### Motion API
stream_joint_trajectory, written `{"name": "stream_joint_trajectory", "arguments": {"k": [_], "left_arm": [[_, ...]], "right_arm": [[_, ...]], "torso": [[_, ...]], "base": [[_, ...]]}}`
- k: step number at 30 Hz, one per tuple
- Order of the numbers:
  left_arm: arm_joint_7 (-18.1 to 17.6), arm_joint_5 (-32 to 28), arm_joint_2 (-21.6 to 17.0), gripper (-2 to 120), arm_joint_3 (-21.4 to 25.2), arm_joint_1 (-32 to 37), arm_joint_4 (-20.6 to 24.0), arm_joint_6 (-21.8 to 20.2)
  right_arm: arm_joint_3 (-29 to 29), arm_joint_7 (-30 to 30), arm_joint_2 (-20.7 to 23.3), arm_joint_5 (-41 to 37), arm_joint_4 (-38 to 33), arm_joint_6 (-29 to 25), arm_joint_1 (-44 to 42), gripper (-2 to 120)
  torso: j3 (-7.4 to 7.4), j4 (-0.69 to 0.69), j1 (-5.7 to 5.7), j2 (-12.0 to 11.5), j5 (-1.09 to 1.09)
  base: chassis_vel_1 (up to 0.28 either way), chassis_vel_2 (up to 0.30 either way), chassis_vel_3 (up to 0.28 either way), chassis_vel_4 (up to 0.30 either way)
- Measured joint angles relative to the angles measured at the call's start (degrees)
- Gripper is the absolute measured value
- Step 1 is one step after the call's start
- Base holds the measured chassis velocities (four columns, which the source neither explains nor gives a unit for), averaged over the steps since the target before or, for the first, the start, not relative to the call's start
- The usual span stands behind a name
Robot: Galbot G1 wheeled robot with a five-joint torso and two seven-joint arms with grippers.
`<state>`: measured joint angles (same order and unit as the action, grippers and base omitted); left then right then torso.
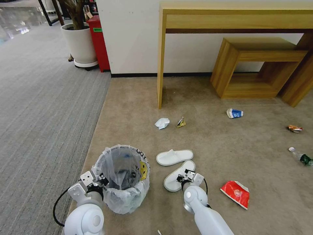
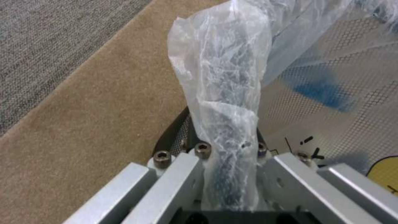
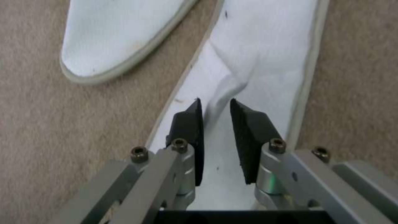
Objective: Pick up the trash bin and place the garbage on the floor into it.
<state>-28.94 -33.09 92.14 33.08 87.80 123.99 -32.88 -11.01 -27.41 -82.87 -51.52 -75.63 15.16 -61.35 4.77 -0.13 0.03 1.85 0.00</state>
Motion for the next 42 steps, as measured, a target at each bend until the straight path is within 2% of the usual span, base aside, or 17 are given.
{"name": "stream_joint_trajectory", "arguments": {"k": [8,11,13,21,29,32,33,36,37,40,41,42], "left_arm": [[0.13,0.00,0.00,0,-0.16,0.43,0.67,0.13],[0.25,0.02,0.00,0,-0.20,0.57,0.79,0.34],[0.27,0.03,0.00,0,-0.20,0.60,0.80,0.41],[0.37,0.39,0.00,0,-0.25,0.62,0.77,0.73],[0.42,0.72,0.00,0,0.00,0.30,-0.46,0.79],[0.42,1.15,0.00,0,-0.25,0.41,-0.89,0.79],[0.42,1.15,0.00,0,-0.25,0.41,-0.89,0.79],[0.51,1.63,0.00,0,-0.92,0.78,-0.60,0.79],[0.51,1.63,0.00,0,-0.92,0.78,-0.60,0.79],[0.55,1.96,-0.01,0,-1.65,1.38,0.51,0.47],[0.55,1.96,-0.01,0,-1.65,1.38,0.51,0.47],[0.56,1.98,-0.01,0,-1.87,1.65,1.03,0.23]], "right_arm": [[0.92,-0.44,-1.44,0.91,2.67,-0.51,0.74,18],[1.09,-0.07,-1.81,1.47,3.62,-0.93,1.02,3],[1.14,0.22,-1.84,1.83,3.75,-1.12,1.02,0],[1.46,2.06,-0.98,2.28,1.98,-2.40,0.09,0],[1.34,10.19,3.24,2.70,-5.93,-7.68,-3.81,0],[2.04,14.43,6.18,4.43,-11.63,-12.27,-5.27,0],[2.04,14.43,6.18,4.43,-11.63,-12.27,-5.27,0],[3.30,18.89,10.06,6.33,-19.97,-17.05,-5.40,0],[3.30,18.89,10.06,6.33,-19.97,-17.05,-5.40,0],[5.22,22.42,15.38,5.28,-28.07,-21.02,-3.84,0],[5.22,22.42,15.38,5.28,-28.07,-21.02,-3.84,0],[6.01,23.77,17.74,4.75,-30.30,-22.17,-2.99,0]], "torso": [[0.00,0.00,0.00,0.00,0.00],[0.00,0.00,0.00,0.00,0.00],[0.00,0.00,0.00,0.00,0.00],[0.00,0.00,0.00,0.00,0.00],[0.00,0.00,0.00,-0.01,0.01],[0.00,-0.01,0.00,0.00,0.01],[0.00,-0.01,0.00,0.00,0.01],[0.00,0.00,0.00,0.00,0.00],[0.00,0.00,0.00,0.00,0.00],[0.00,0.00,0.00,0.00,0.00],[0.00,0.00,0.00,0.00,0.00],[0.00,0.01,0.00,0.00,0.00]], "base": [[0.000,0.000,0.000,0.000],[0.000,0.000,0.000,0.000],[0.000,0.000,0.000,0.000],[0.000,0.000,0.000,0.000],[0.000,0.000,0.000,0.000],[0.000,0.000,0.000,0.000],[0.000,0.000,0.000,0.000],[0.000,0.000,0.000,0.000],[0.000,0.000,0.000,0.000],[0.000,0.000,0.000,0.000],[0.000,0.000,0.000,0.000],[0.000,0.000,0.000,0.000]]}}
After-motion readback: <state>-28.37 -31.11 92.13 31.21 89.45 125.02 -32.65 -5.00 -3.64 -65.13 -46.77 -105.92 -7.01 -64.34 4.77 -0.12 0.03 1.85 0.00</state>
